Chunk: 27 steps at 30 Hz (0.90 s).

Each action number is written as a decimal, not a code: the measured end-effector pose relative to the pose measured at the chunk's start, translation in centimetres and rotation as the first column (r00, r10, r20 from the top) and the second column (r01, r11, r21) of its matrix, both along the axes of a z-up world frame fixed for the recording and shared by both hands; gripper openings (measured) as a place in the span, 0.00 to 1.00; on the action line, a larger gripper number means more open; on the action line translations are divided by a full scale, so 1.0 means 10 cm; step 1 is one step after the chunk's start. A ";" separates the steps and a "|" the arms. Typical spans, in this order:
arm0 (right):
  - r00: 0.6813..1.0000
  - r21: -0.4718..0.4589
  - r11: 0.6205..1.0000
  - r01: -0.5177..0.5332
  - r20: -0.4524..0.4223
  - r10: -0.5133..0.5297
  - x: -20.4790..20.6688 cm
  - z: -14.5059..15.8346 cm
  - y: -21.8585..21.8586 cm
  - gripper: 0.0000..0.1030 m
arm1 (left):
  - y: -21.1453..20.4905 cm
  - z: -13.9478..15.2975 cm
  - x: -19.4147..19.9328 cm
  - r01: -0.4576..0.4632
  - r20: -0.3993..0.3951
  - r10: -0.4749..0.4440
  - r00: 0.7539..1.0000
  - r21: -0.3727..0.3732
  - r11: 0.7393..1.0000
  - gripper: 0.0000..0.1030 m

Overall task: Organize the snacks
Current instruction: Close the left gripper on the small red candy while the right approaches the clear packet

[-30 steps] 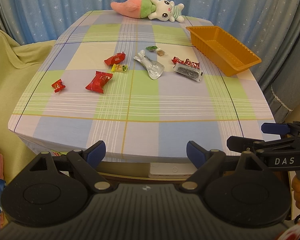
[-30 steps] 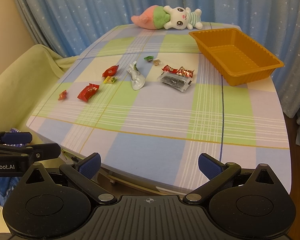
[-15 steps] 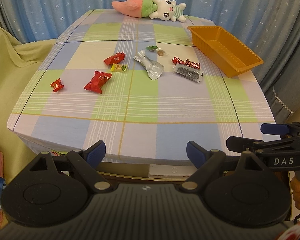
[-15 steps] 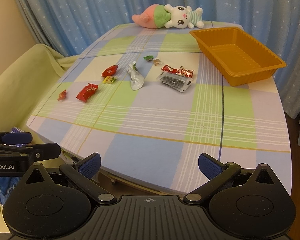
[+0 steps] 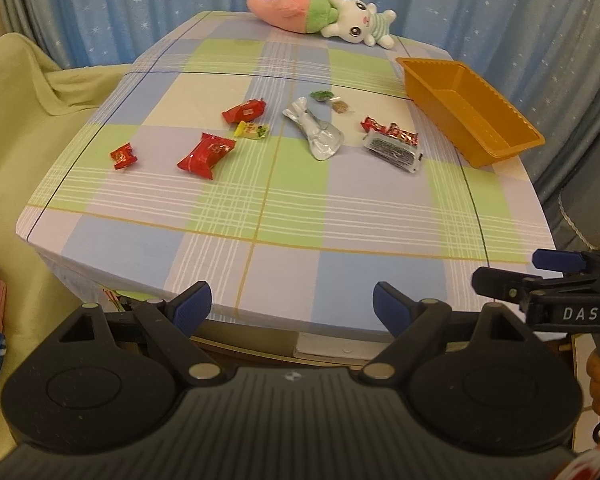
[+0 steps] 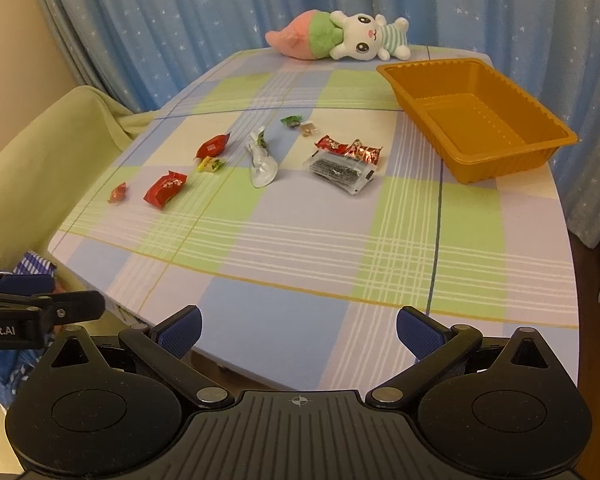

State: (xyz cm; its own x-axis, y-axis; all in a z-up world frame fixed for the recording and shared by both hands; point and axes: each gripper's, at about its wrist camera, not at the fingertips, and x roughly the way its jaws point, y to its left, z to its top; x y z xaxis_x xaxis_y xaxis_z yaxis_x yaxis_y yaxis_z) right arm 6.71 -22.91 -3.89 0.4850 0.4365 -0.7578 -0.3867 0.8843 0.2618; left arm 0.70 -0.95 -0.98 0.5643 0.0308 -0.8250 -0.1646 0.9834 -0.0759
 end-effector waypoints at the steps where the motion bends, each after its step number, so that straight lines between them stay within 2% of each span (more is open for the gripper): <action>1: 1.000 -0.002 1.000 -0.003 0.003 0.003 0.02 -0.01 -0.02 1.00 | 0.02 -0.01 -0.01 -0.019 0.002 0.019 1.000 -0.001 1.000 0.84; 11: 0.999 0.032 0.999 -0.029 0.031 0.028 0.20 -0.13 -0.19 1.00 | 0.30 -0.09 -0.12 -0.189 0.025 0.188 0.982 0.025 0.982 0.84; 16: 0.999 0.053 0.998 -0.020 0.029 0.019 0.30 -0.19 -0.22 1.00 | 0.46 -0.15 -0.10 -0.237 0.043 0.235 0.971 0.061 0.970 0.84; 21: 0.999 0.075 0.997 -0.005 0.039 0.002 0.39 -0.23 -0.19 1.00 | 0.66 -0.21 0.00 -0.242 0.082 0.235 0.969 0.088 0.966 0.79; 25: 0.998 0.085 0.996 0.028 0.050 -0.032 0.47 -0.24 -0.15 1.00 | 0.87 -0.27 0.19 -0.213 0.098 0.203 0.974 0.102 0.972 0.78; 27: 0.997 0.087 0.995 0.049 0.051 -0.054 0.53 -0.26 -0.13 1.00 | 0.99 -0.31 0.32 -0.197 0.101 0.186 0.977 0.106 0.975 0.74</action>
State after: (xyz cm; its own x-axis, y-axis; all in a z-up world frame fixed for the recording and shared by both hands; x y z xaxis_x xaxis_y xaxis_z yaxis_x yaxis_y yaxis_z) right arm 11.98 -24.19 -6.49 0.5470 0.4723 -0.6911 -0.3567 0.8784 0.3180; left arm 3.90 8.90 -4.11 0.6106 0.2372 -0.7556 -0.3482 0.9373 0.0129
